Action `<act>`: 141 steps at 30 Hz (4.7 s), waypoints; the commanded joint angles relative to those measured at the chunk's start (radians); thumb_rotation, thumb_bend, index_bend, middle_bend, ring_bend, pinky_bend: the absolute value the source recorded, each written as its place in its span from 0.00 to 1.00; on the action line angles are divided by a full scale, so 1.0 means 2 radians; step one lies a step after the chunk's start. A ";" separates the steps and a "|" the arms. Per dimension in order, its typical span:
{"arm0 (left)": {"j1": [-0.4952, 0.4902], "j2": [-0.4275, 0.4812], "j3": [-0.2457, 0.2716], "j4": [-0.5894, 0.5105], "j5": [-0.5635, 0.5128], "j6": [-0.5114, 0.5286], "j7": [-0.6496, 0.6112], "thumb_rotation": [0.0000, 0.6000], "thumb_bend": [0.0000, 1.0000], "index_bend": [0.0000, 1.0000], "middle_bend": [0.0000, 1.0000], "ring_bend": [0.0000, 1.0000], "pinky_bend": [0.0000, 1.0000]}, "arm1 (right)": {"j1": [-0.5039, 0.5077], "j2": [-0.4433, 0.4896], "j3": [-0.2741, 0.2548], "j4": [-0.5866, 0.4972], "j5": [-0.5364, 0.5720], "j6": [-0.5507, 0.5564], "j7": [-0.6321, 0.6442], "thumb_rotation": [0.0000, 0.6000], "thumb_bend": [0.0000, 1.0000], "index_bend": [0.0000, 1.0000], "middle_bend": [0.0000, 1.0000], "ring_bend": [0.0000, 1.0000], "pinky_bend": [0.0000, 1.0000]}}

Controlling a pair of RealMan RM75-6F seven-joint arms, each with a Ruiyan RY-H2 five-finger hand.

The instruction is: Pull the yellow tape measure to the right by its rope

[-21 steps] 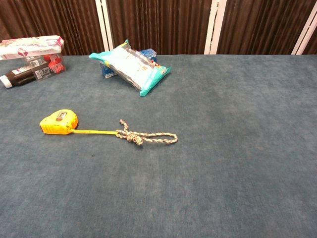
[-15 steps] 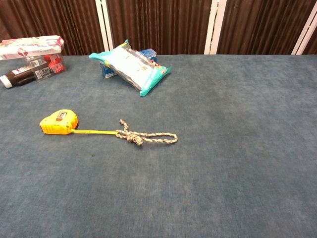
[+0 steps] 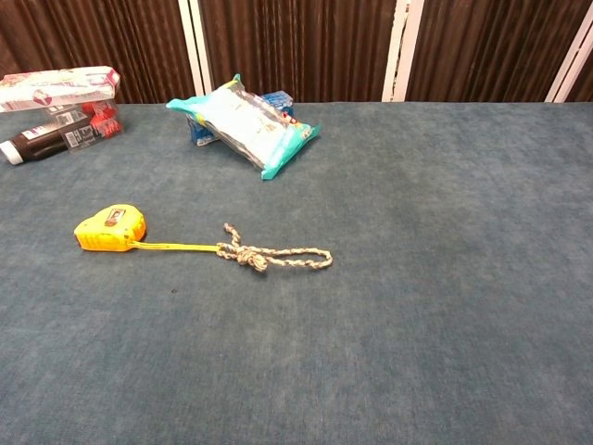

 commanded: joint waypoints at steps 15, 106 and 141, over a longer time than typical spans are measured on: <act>0.003 -0.001 -0.003 -0.005 -0.011 0.001 0.000 1.00 0.41 0.08 0.00 0.00 0.14 | 0.165 -0.037 0.046 -0.063 0.013 -0.200 -0.066 1.00 0.17 0.36 0.04 0.00 0.00; 0.015 0.018 -0.010 -0.006 -0.020 0.005 -0.053 1.00 0.41 0.08 0.00 0.00 0.21 | 0.340 -0.286 0.052 0.069 0.203 -0.321 -0.210 1.00 0.26 0.42 0.08 0.03 0.00; 0.018 0.021 -0.010 -0.006 -0.017 0.009 -0.061 1.00 0.41 0.09 0.00 0.00 0.22 | 0.342 -0.321 0.061 0.102 0.189 -0.281 -0.201 1.00 0.41 0.62 0.12 0.08 0.00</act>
